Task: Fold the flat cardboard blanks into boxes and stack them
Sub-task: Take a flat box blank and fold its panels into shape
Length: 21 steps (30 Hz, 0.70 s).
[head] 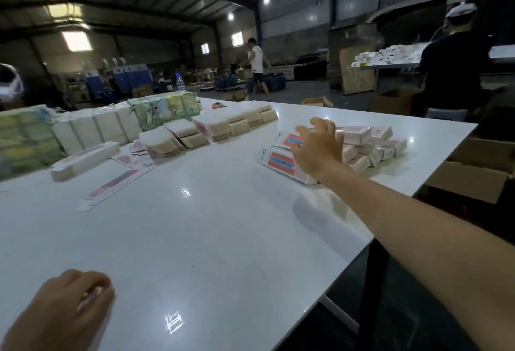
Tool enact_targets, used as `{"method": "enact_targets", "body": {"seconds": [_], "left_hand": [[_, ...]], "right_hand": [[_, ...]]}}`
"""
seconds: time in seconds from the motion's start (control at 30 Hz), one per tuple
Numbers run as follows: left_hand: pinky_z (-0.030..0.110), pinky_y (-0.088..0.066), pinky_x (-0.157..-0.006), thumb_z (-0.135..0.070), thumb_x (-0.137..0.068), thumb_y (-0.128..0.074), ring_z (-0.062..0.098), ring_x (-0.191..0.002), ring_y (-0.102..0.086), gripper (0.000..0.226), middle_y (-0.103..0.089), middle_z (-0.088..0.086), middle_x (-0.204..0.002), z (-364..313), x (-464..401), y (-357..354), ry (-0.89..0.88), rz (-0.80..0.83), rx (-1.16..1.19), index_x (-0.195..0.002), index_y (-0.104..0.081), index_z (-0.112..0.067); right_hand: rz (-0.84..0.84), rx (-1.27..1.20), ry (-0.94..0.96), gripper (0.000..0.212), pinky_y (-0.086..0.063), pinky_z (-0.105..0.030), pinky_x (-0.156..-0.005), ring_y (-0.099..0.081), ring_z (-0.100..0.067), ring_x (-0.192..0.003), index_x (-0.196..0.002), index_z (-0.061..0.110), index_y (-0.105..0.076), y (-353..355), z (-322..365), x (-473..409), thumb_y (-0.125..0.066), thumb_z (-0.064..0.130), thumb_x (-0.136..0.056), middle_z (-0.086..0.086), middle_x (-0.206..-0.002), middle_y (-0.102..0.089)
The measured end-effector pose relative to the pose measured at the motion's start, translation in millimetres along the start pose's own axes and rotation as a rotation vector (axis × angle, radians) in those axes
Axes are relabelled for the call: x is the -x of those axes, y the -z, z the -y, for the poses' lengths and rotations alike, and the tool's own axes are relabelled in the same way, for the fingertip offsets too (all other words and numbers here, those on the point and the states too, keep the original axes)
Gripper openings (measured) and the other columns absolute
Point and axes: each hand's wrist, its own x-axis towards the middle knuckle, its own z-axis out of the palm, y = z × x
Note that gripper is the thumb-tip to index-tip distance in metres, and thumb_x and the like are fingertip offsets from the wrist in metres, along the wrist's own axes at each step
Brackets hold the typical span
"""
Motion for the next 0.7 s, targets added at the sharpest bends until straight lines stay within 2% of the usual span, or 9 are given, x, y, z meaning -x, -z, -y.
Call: {"method": "enact_targets", "body": {"seconds": [0.07, 0.1, 0.17, 0.3, 0.33, 0.4, 0.47, 0.53, 0.7], "left_hand": [[0.043, -0.049, -0.062, -0.028, -0.069, -0.063, 0.027, -0.065, -0.057, 0.023, -0.057, -0.003, -0.07, -27, -3, 12, 0.034, -0.048, -0.011, -0.089, -0.058, -0.037], [0.045, -0.049, -0.066, -0.022, -0.072, -0.067, 0.029, -0.068, -0.057, 0.021, -0.057, -0.003, -0.071, -34, -1, 15, 0.055, -0.033, 0.006, -0.084, -0.058, -0.036], [0.041, -0.047, -0.072, -0.011, -0.076, -0.073, 0.028, -0.078, -0.055, 0.033, -0.056, -0.003, -0.076, -44, 0, 20, 0.113, -0.012, -0.003, -0.068, -0.057, -0.039], [0.033, -0.042, -0.075, -0.022, -0.087, -0.062, 0.018, -0.091, -0.052, 0.005, -0.056, -0.005, -0.087, -50, 3, 20, 0.096, -0.033, -0.037, -0.086, -0.065, -0.026], [0.032, -0.042, -0.076, -0.026, -0.089, -0.058, 0.016, -0.092, -0.05, 0.007, -0.056, -0.006, -0.09, -49, 3, 18, 0.103, -0.031, -0.04, -0.09, -0.066, -0.025], [0.029, -0.042, -0.075, -0.032, -0.091, -0.052, 0.013, -0.094, -0.048, 0.015, -0.055, -0.007, -0.095, -46, 4, 17, 0.12, -0.012, -0.065, -0.094, -0.064, -0.025], [0.028, -0.041, -0.073, -0.034, -0.092, -0.049, 0.013, -0.094, -0.048, 0.018, -0.054, -0.007, -0.095, -44, 4, 17, 0.124, -0.022, -0.09, -0.095, -0.063, -0.024], [0.029, -0.042, -0.073, -0.034, -0.092, -0.047, 0.014, -0.094, -0.047, 0.02, -0.054, -0.006, -0.096, -42, 5, 15, 0.117, -0.018, -0.113, -0.097, -0.062, -0.023], [0.028, -0.039, -0.072, -0.031, -0.093, -0.045, 0.014, -0.096, -0.045, 0.021, -0.055, -0.004, -0.098, -40, 4, 17, 0.122, 0.014, -0.108, -0.1, -0.063, -0.022]], "right_hand": [[-0.009, -0.13, 0.131, 0.038, -0.032, -0.048, -0.102, -0.036, -0.029, -0.126, -0.127, 0.017, -0.057, 9, 47, 11, -0.048, 0.026, -0.091, -0.008, -0.138, -0.045], [-0.002, -0.198, 0.218, 0.037, -0.036, -0.045, -0.099, -0.041, -0.028, -0.121, -0.125, 0.016, -0.059, 12, 73, 20, -0.048, 0.025, -0.091, -0.009, -0.133, -0.051], [0.058, -0.34, 0.393, 0.034, -0.042, -0.042, -0.095, -0.046, -0.028, -0.117, -0.12, 0.014, -0.063, 14, 126, 46, -0.049, 0.021, -0.09, -0.01, -0.124, -0.06], [0.253, -0.432, 0.652, 0.027, -0.045, -0.039, -0.087, -0.052, -0.03, -0.104, -0.103, 0.012, -0.071, -7, 207, 108, -0.047, 0.019, -0.092, -0.01, -0.109, -0.064], [0.306, -0.415, 0.689, 0.028, -0.046, -0.038, -0.085, -0.052, -0.029, -0.103, -0.102, 0.011, -0.071, -14, 220, 122, -0.046, 0.02, -0.093, -0.01, -0.108, -0.064], [0.409, -0.375, 0.733, 0.027, -0.045, -0.035, -0.08, -0.051, -0.028, -0.102, -0.098, 0.01, -0.069, -29, 236, 146, -0.044, 0.019, -0.093, -0.009, -0.105, -0.062], [0.513, -0.347, 0.72, 0.022, -0.038, -0.031, -0.071, -0.051, -0.027, -0.099, -0.081, 0.012, -0.062, -43, 242, 162, -0.043, 0.017, -0.092, -0.007, -0.096, -0.058], [0.565, -0.303, 0.72, 0.02, -0.035, -0.031, -0.07, -0.051, -0.026, -0.096, -0.073, 0.017, -0.054, -53, 243, 169, -0.043, 0.015, -0.09, -0.006, -0.095, -0.056], [0.548, -0.319, 0.738, 0.026, -0.043, -0.032, -0.084, -0.05, -0.02, -0.102, -0.096, 0.02, -0.069, -65, 242, 167, -0.043, 0.018, -0.09, -0.002, -0.111, -0.059]]}}
